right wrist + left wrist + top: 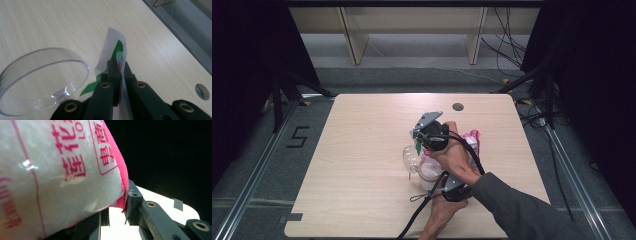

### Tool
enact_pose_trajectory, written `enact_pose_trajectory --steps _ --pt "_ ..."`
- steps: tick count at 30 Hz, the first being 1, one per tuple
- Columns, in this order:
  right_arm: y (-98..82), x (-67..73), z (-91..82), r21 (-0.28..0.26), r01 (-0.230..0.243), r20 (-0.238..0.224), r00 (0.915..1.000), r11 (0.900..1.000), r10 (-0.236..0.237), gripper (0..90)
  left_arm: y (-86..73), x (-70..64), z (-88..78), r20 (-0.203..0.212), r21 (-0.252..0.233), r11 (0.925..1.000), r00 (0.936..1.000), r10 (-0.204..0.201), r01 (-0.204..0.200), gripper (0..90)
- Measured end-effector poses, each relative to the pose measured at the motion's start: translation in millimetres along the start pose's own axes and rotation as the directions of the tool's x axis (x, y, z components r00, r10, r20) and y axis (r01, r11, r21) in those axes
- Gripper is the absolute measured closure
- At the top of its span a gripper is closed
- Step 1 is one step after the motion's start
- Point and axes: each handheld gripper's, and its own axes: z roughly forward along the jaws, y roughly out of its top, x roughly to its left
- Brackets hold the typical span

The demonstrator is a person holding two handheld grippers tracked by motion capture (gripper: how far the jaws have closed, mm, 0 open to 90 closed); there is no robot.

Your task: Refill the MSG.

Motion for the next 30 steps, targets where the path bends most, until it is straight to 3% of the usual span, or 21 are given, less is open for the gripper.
enact_pose_trajectory --steps 2,3,4,5,6,7,8,9,10,12,13,14,16,21,27,30 --pt "1.3 0.5 -2.9 -0.005 -0.018 -0.030 0.9994 1.000 0.018 90.0 0.5 1.6 0.6 0.002 -0.001 1.0000 1.0000 0.009 -0.009 76.8" --pt "1.9 -0.5 -3.5 -0.028 0.000 -0.007 1.0000 1.000 0.000 90.0 0.5 1.0 -0.6 -0.015 0.007 1.0000 0.9999 0.003 -0.003 76.8" --pt "2.5 -0.4 -4.8 -0.017 0.004 -0.019 0.9998 1.000 -0.004 90.0 0.8 1.7 -1.2 -0.025 0.018 0.9997 0.9995 0.019 -0.019 76.8" --pt "2.1 1.1 -3.7 -0.019 0.005 -0.004 1.0000 1.000 -0.005 90.0 1.6 4.2 -4.3 0.012 0.050 0.9976 0.9988 0.047 -0.048 76.8" --pt "1.6 0.1 -2.9 0.006 0.033 0.001 0.9995 0.999 -0.033 90.0 1.5 4.9 -3.6 0.010 0.047 0.9975 0.9986 0.051 -0.052 76.9" --pt "1.0 1.7 -1.3 0.000 0.025 0.009 0.9996 1.000 -0.025 90.0 1.1 5.7 -3.0 0.015 0.057 0.9965 0.9981 0.060 -0.061 76.9" --pt "1.8 0.3 -2.7 0.013 0.027 -0.005 0.9996 1.000 -0.027 90.0 -0.5 1.0 0.2 0.017 0.016 0.9998 0.9998 -0.011 0.011 76.9" --pt "2.5 0.2 -3.8 0.002 0.012 -0.008 0.9999 1.000 -0.012 90.0 -0.5 2.1 -0.4 -0.032 0.020 0.9998 0.9995 0.005 -0.005 77.0" --pt "2.2 0.9 -3.9 -0.019 -0.001 -0.002 1.0000 1.000 0.001 90.0 -0.2 2.5 -0.3 -0.034 0.027 0.9995 0.9993 0.016 -0.015 77.0" --pt "2.3 0.6 -4.1 -0.003 0.012 -0.007 0.9999 1.000 -0.012 90.0 -0.5 2.4 -0.2 -0.025 0.024 0.9996 0.9996 0.015 -0.015 77.0" --pt "2.3 0.6 -4.1 -0.007 0.009 -0.009 0.9999 1.000 -0.009 90.0 -0.2 6.2 2.3 0.019 0.030 0.9983 0.9986 0.050 -0.050 77.0" --pt "2.2 0.4 -5.1 -0.018 0.009 -0.007 0.9999 1.000 -0.010 90.0 -0.3 7.5 2.5 0.026 0.035 0.9980 0.9983 0.052 -0.053 77.1" --pt "2.1 0.4 -5.8 -0.019 -0.001 -0.002 1.0000 1.000 0.001 90.0 -0.8 2.3 -0.5 -0.040 0.030 0.9995 0.9991 0.015 -0.014 77.1" --pt "1.5 -2.0 -5.7 -0.016 0.021 0.013 0.9997 1.000 -0.020 90.0 -1.1 1.0 0.7 -0.042 0.033 0.9993 0.9989 0.019 -0.018 77.1" --pt "-0.4 -8.6 -0.8 -0.002 0.003 0.017 0.9999 1.000 -0.003 90.0 -1.3 0.2 2.0 -0.031 0.029 0.9995 0.9994 0.016 -0.016 77.0" --pt "-1.4 -7.4 1.1 0.026 0.013 0.013 0.9998 1.000 -0.013 90.0 -1.1 -0.7 2.2 -0.031 0.030 0.9994 0.9994 0.018 -0.017 77.0"
